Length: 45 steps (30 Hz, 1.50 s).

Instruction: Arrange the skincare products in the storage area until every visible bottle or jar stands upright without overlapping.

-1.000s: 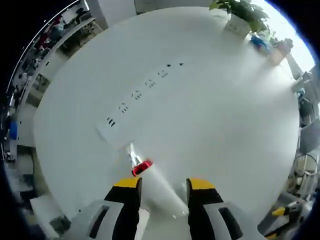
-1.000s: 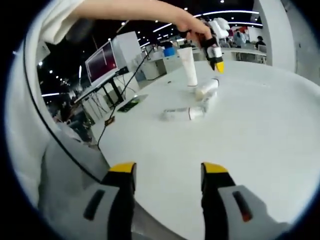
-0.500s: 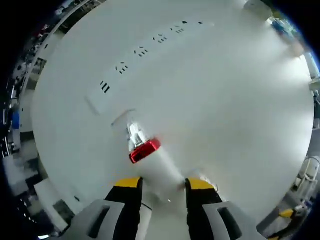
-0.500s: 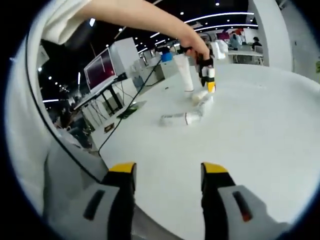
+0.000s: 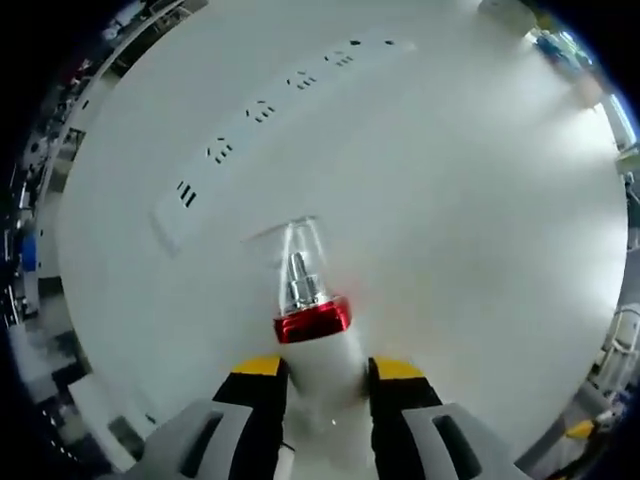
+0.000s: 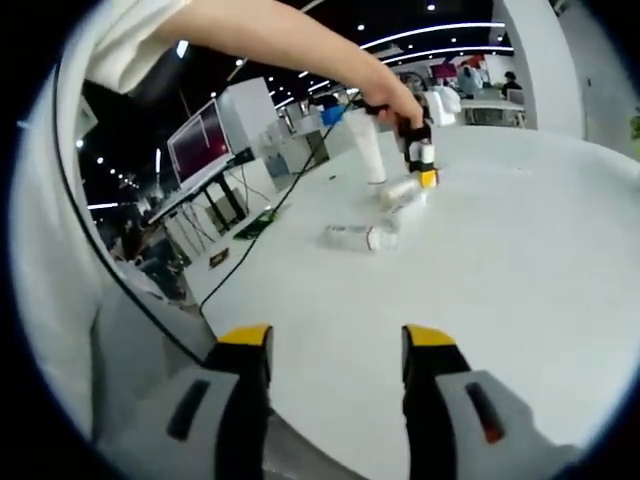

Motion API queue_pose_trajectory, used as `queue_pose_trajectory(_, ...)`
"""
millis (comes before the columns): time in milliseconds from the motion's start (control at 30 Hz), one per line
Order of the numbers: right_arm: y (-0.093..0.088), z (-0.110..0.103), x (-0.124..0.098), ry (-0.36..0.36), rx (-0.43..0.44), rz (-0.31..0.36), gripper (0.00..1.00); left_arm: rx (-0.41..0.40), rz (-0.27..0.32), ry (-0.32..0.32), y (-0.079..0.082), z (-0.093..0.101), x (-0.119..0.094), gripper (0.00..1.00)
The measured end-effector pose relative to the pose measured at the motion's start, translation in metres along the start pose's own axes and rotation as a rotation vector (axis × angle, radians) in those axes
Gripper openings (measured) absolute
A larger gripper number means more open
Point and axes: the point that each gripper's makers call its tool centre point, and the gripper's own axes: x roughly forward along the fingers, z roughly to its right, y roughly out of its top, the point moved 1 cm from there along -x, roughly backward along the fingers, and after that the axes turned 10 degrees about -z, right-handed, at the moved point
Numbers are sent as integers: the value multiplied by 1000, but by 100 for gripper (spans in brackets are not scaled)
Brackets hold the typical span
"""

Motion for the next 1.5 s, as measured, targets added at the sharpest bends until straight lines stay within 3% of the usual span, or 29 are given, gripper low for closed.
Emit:
queue_pose_trajectory(200,0,0,0,1,-2,1,53,49,35,-8,-1,14,1,31)
queue_pose_trajectory(367,-1,-1,0,1,-9,-6,53,67,68,-10,6,13,4,30)
queue_pose_trajectory(600,-2,-1,0,7,-12,-12,53,69,107,-36,12,8,4,29)
queue_pose_trajectory(1067,-3,1,0,3,-13,-17,53,54,239,-75,14,19,-2,27)
queue_pose_trajectory(1200,-4,0,1,4,-19,-22,53,68,251,-83,16,24,-3,27)
queue_pose_trajectory(1500,-4,0,1,3,-21,-23,53,79,350,-94,27,28,-19,27)
